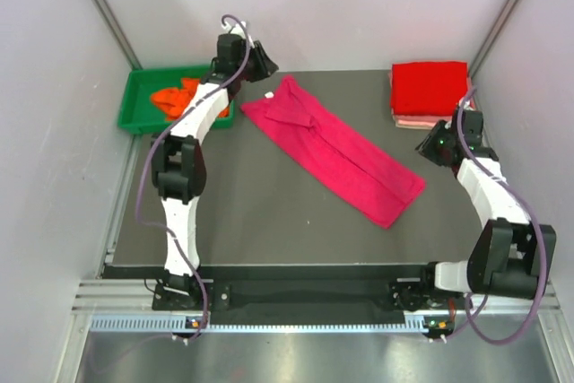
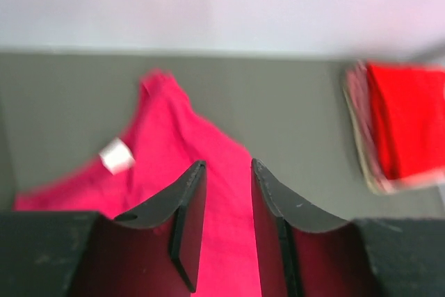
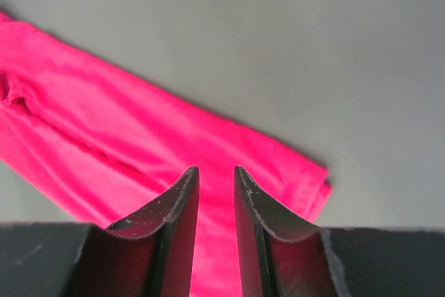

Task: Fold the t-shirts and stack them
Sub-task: Fold the tshirt

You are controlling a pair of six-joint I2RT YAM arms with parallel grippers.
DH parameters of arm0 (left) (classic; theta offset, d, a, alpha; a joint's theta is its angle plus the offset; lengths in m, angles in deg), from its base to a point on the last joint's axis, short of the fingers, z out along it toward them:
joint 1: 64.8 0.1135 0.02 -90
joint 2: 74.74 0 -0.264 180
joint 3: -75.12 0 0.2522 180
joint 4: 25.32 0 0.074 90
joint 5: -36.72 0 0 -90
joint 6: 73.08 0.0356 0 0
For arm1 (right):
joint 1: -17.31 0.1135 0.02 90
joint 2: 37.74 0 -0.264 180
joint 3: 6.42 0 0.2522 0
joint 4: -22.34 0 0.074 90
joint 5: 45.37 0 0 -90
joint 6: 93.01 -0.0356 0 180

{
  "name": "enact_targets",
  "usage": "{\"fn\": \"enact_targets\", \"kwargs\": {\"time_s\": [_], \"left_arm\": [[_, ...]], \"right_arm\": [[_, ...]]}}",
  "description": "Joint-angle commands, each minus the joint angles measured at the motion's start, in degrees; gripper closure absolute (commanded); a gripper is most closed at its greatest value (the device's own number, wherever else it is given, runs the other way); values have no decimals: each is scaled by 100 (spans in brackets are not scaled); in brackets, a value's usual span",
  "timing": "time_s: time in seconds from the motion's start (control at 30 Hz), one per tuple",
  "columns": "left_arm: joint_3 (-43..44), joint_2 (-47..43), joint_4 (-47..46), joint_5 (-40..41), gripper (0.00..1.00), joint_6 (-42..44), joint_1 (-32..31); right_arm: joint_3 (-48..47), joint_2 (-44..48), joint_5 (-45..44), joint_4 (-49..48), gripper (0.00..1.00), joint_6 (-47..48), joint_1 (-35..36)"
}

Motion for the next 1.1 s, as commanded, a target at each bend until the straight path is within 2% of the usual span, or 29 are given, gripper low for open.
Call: {"fn": "enact_targets", "kwargs": {"time_s": [0.0, 0.03, 0.07, 0.1, 0.13, 0.2, 0.23, 0.3, 0.33, 0.4, 0.43, 0.53, 0.63, 0.93, 1.07], "left_arm": [[-1067, -971, 959, -738, 64, 120, -339], [-1897, -1234, 829, -512, 65, 7, -462], [-2393, -1776, 514, -536, 65, -81, -759], [-3346, -2043, 198, -605, 65, -204, -927], [-3756, -2480, -328, -667, 64, -631, -1277], [-4765, -2808, -867, -799, 65, -968, -1691], [-4989, -3028, -1043, -756, 64, -1248, -2102], [-5637, -3170, -1561, -457, 64, -1566, -2544], [-5806, -3205, -1772, -396, 63, -1863, -2946], [-6062, -3223, -2080, 24, 63, -2076, -3335], [-6080, -3127, -2143, 148, 63, -2173, -3694], [-5897, -2777, -2135, 413, 62, -2314, -4126], [-5685, -2460, -2274, 308, 62, -2612, -4276], [-5009, -1774, -2249, 528, 61, -2806, -4778], [-4623, -1457, -2468, 361, 66, -2789, -4849]], "right_arm": [[-87, 631, -14, 520, 72, 187, 37], [-69, 754, -50, 573, 72, 195, 37], [-69, 947, -77, 608, 72, 187, 37], [-77, 1018, -86, 696, 72, 178, 28], [-104, 1132, -77, 740, 72, 160, 28], [-157, 1230, -86, 872, 72, 99, 37], [-174, 1274, -68, 916, 72, 81, 37], [-218, 1379, -86, 1065, 71, 81, 37], [-218, 1414, -77, 1109, 71, 81, 37], [-236, 1493, -42, 1215, 70, 125, 28], [-236, 1546, -16, 1233, 70, 134, 28], [-201, 1669, 2, 1242, 70, 160, 28], [-218, 1757, -59, 1285, 70, 230, 28], [-209, 1915, -174, 1356, 70, 318, 20], [-218, 2030, -200, 1373, 69, 345, 20]]}}
